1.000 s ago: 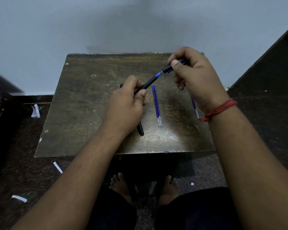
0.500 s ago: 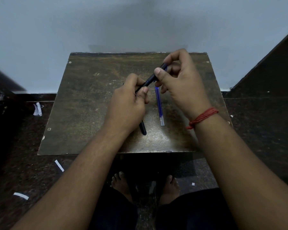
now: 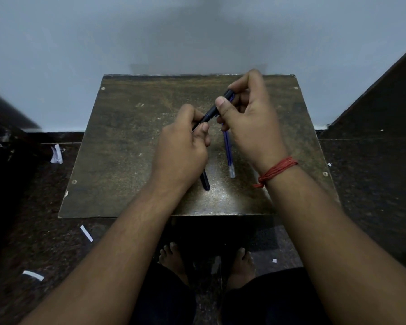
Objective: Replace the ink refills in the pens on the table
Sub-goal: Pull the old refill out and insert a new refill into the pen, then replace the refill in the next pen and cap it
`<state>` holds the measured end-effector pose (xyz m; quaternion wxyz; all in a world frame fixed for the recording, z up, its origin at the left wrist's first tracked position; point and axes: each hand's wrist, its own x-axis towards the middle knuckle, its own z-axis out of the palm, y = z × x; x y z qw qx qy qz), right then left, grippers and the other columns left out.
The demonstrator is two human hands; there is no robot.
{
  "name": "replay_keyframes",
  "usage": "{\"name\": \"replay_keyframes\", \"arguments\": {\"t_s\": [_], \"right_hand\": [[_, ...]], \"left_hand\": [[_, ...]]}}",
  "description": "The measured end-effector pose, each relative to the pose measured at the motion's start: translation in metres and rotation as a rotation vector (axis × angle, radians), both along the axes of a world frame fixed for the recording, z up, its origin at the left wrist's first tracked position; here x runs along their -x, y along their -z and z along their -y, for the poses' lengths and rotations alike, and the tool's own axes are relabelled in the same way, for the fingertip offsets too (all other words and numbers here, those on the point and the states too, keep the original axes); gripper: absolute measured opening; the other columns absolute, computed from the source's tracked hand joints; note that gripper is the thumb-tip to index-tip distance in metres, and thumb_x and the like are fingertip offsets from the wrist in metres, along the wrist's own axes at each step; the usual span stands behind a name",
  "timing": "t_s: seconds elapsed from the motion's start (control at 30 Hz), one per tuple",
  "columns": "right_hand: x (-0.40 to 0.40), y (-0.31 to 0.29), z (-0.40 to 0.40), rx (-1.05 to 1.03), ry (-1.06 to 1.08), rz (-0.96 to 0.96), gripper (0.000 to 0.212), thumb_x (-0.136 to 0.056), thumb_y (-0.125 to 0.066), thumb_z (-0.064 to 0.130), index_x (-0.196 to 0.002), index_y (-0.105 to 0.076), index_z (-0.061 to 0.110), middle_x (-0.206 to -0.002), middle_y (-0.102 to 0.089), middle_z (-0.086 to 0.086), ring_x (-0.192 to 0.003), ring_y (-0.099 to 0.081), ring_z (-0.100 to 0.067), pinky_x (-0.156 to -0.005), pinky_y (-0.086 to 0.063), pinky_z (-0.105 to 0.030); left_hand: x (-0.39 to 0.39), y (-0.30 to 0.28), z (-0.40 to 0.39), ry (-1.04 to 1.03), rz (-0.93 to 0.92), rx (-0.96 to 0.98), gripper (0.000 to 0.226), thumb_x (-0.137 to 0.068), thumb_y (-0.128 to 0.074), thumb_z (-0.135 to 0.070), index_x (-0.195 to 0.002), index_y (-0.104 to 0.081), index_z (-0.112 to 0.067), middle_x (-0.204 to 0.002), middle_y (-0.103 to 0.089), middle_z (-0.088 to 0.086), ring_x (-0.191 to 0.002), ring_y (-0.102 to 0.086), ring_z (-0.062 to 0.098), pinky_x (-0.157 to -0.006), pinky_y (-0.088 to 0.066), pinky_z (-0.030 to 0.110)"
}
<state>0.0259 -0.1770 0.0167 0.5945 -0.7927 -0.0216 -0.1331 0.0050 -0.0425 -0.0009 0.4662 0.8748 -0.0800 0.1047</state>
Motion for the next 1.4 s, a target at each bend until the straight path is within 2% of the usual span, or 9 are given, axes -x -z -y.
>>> {"name": "replay_keyframes", "arguments": {"t_s": [0.17,0.3,0.4,0.57,0.73,0.93,1.03,1.17,1.4], "right_hand": [[0.001,-0.001,0.000,0.035,0.026,0.003,0.020,-0.092,-0.062,0.018,-0.101,-0.045,0.016,-0.087,-0.064,-0.014,-0.075,-0.067,-0.030,-0.063,-0.055,-0.053],[0.004,-0.003,0.001,0.009,0.020,-0.019,0.026,-0.093,-0.064,0.012,-0.111,-0.045,0.012,-0.080,-0.062,-0.004,-0.071,-0.068,-0.018,-0.063,-0.059,-0.044],[0.007,-0.003,-0.007,0.020,0.046,-0.040,0.033,-0.092,-0.066,0.011,-0.119,-0.046,0.013,-0.076,-0.057,0.001,-0.060,-0.063,-0.005,-0.058,-0.059,-0.034],[0.006,-0.007,-0.009,0.057,0.099,-0.039,0.031,-0.090,-0.066,0.014,-0.116,-0.050,0.020,-0.077,-0.061,-0.008,-0.064,-0.067,-0.018,-0.063,-0.059,-0.046],[-0.005,-0.020,0.024,0.093,0.204,-0.048,0.028,-0.092,-0.061,0.013,-0.118,-0.055,0.021,-0.072,-0.054,0.011,-0.072,-0.070,-0.015,-0.073,-0.060,-0.040],[-0.010,-0.006,0.064,0.426,0.305,-0.200,0.026,-0.092,-0.064,0.028,-0.114,-0.054,0.021,-0.104,-0.063,-0.002,-0.094,-0.060,-0.017,-0.085,-0.051,-0.033],[-0.009,-0.001,0.060,0.570,0.260,-0.262,0.025,-0.092,-0.069,0.026,-0.110,-0.054,0.017,-0.103,-0.063,-0.003,-0.094,-0.059,-0.018,-0.084,-0.050,-0.033],[-0.008,-0.002,0.049,0.728,0.185,-0.303,0.033,-0.093,-0.068,0.023,-0.119,-0.053,0.009,-0.118,-0.059,-0.010,-0.108,-0.056,-0.026,-0.079,-0.036,-0.025],[-0.007,-0.003,0.040,0.834,0.188,-0.361,0.031,-0.095,-0.065,0.022,-0.117,-0.049,0.007,-0.118,-0.058,-0.016,-0.106,-0.058,-0.032,-0.076,-0.039,-0.032]], "left_hand": [[-0.001,-0.001,0.004,0.006,-0.015,0.013,0.004,-0.099,-0.051,-0.016,-0.096,-0.053,-0.017,-0.071,-0.065,-0.008,-0.065,-0.060,0.001,-0.057,-0.039,0.012],[0.001,-0.001,0.008,0.011,-0.030,0.026,0.004,-0.100,-0.052,-0.017,-0.099,-0.054,-0.015,-0.074,-0.068,-0.008,-0.068,-0.061,-0.004,-0.057,-0.040,0.007],[0.001,-0.001,0.010,0.009,-0.024,0.067,0.003,-0.099,-0.054,-0.015,-0.101,-0.056,-0.013,-0.079,-0.071,-0.008,-0.072,-0.066,-0.003,-0.062,-0.049,0.015],[0.001,0.000,0.010,0.016,-0.004,0.043,0.009,-0.098,-0.056,-0.021,-0.103,-0.058,-0.014,-0.087,-0.073,-0.008,-0.079,-0.069,0.005,-0.070,-0.056,0.037],[0.004,-0.004,0.011,0.013,0.002,0.020,0.018,-0.099,-0.054,-0.038,-0.102,-0.057,-0.020,-0.080,-0.070,-0.011,-0.075,-0.067,0.002,-0.069,-0.055,0.032],[-0.001,-0.003,0.003,-0.056,0.006,0.076,0.015,-0.100,-0.054,-0.032,-0.099,-0.058,-0.018,-0.075,-0.069,-0.008,-0.073,-0.066,-0.005,-0.064,-0.049,0.020],[-0.002,-0.003,0.001,-0.079,0.008,0.077,0.012,-0.100,-0.054,-0.032,-0.098,-0.058,-0.021,-0.074,-0.069,-0.010,-0.073,-0.066,-0.003,-0.066,-0.050,0.023],[-0.003,-0.003,-0.001,-0.113,0.021,0.076,0.009,-0.100,-0.054,-0.030,-0.095,-0.057,-0.023,-0.073,-0.069,-0.011,-0.072,-0.067,-0.002,-0.068,-0.054,0.029],[-0.004,-0.004,-0.004,-0.137,0.016,0.081,0.006,-0.099,-0.054,-0.025,-0.096,-0.058,-0.022,-0.073,-0.069,-0.009,-0.073,-0.067,0.002,-0.071,-0.055,0.033]]}}
